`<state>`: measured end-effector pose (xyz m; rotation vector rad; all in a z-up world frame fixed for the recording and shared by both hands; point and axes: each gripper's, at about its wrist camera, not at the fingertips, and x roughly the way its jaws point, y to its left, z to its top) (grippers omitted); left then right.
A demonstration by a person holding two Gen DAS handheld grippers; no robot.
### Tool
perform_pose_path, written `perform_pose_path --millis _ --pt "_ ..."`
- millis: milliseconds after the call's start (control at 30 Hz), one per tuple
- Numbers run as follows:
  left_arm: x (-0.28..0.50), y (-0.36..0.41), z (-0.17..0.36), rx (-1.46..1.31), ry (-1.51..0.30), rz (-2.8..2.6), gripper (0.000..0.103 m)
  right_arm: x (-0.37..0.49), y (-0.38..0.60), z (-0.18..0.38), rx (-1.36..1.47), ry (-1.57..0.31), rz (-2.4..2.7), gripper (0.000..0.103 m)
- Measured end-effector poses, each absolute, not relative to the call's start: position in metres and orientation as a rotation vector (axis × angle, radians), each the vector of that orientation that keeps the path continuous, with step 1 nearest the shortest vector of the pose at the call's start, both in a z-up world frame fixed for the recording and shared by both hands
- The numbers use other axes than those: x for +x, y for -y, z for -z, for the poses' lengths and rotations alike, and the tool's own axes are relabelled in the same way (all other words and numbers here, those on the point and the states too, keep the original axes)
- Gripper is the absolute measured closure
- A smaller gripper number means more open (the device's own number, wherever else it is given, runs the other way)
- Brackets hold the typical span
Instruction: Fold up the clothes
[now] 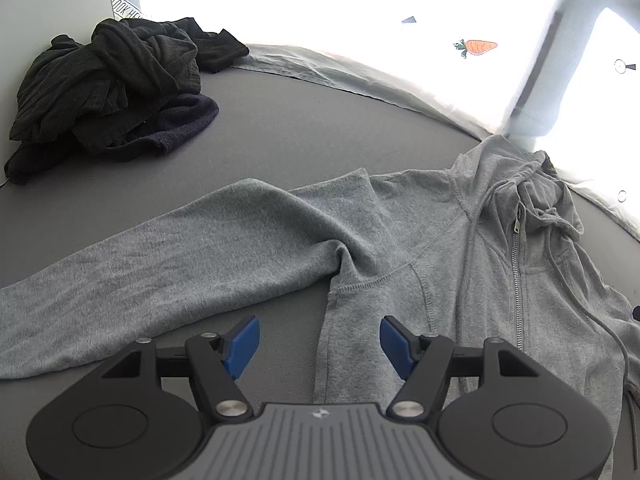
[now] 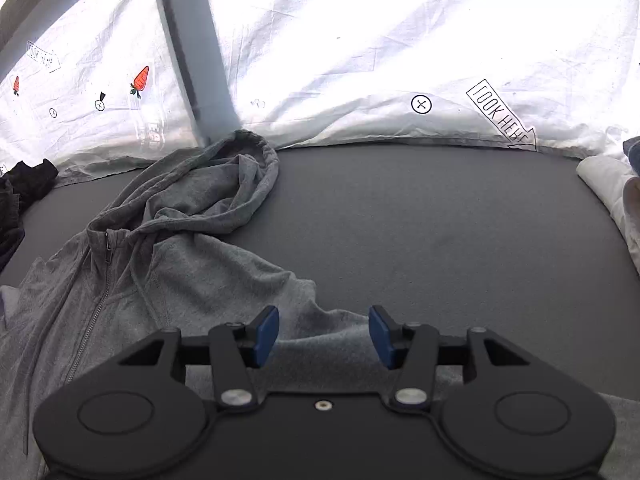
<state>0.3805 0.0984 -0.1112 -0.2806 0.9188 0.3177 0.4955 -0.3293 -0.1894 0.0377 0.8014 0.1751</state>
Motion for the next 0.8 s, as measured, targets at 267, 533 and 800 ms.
perform_pose_path --millis 267,533,800 --pt "0.488 -0.09 0.121 -0.243 -0.917 -0.174 0.035 0.532 0.304 0.213 -0.042 -0.865 -0.216 0.099" --pt "0.577 -0.05 0.112 -0.15 -0.868 0.013 0.025 0.569 0.305 0.203 -0.006 -0.819 0.022 0.064" --pt "0.642 -0.007 0.135 -0.016 -0.888 0.056 0.025 0.619 0.283 0.198 0.219 -0.791 -0.133 0.053"
